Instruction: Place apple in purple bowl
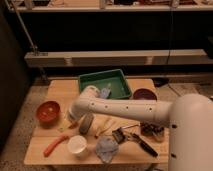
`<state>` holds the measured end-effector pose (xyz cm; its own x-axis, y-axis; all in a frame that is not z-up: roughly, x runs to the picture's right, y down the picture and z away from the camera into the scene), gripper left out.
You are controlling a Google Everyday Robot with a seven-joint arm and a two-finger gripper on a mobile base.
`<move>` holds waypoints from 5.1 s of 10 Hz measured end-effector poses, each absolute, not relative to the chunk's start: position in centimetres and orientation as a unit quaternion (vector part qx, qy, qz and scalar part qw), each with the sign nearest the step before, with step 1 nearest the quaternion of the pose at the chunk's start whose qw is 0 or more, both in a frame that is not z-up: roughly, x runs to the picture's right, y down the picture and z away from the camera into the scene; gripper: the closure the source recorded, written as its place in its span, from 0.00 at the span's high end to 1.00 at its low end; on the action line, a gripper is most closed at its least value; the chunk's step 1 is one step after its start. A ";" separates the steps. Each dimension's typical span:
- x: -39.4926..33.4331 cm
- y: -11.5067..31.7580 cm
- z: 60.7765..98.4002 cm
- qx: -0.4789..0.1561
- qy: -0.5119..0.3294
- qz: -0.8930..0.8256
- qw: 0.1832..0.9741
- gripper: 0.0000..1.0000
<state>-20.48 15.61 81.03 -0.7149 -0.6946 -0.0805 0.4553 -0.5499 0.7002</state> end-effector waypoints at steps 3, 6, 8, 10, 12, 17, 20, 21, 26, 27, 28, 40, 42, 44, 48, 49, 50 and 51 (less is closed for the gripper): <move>-20.5 14.2 82.7 0.186 -0.332 -0.861 0.336 0.80; -20.9 14.9 84.4 0.181 -0.336 -0.863 0.330 0.80; -20.5 15.8 85.1 0.168 -0.338 -0.867 0.326 0.80; -20.1 16.3 85.5 0.156 -0.336 -0.870 0.324 0.80; -19.8 16.6 85.7 0.151 -0.340 -0.869 0.327 0.73; -20.3 17.1 85.9 0.162 -0.367 -0.849 0.345 0.20; -20.3 15.8 85.2 0.175 -0.361 -0.845 0.354 0.00; -20.5 14.8 84.4 0.180 -0.357 -0.845 0.356 0.00; -21.3 6.5 76.1 0.222 -0.327 -0.848 0.353 0.00; -21.3 4.7 74.4 0.232 -0.320 -0.847 0.356 0.00; -21.1 4.3 74.1 0.233 -0.318 -0.847 0.358 0.00; -11.2 5.0 72.6 0.183 -0.263 -0.829 0.458 0.00; -6.5 5.7 71.2 0.159 -0.240 -0.823 0.490 0.00; -1.1 6.6 68.9 0.126 -0.213 -0.813 0.528 0.00; 8.5 10.2 63.4 0.050 -0.165 -0.780 0.601 0.00; 10.7 11.5 61.9 0.032 -0.153 -0.769 0.620 0.00; 13.6 13.6 59.7 0.008 -0.135 -0.751 0.646 0.00; 15.9 15.3 57.9 -0.012 -0.122 -0.735 0.667 0.00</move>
<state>15.89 15.26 57.90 -0.1098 -0.9776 0.1798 0.9833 -0.0803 0.1635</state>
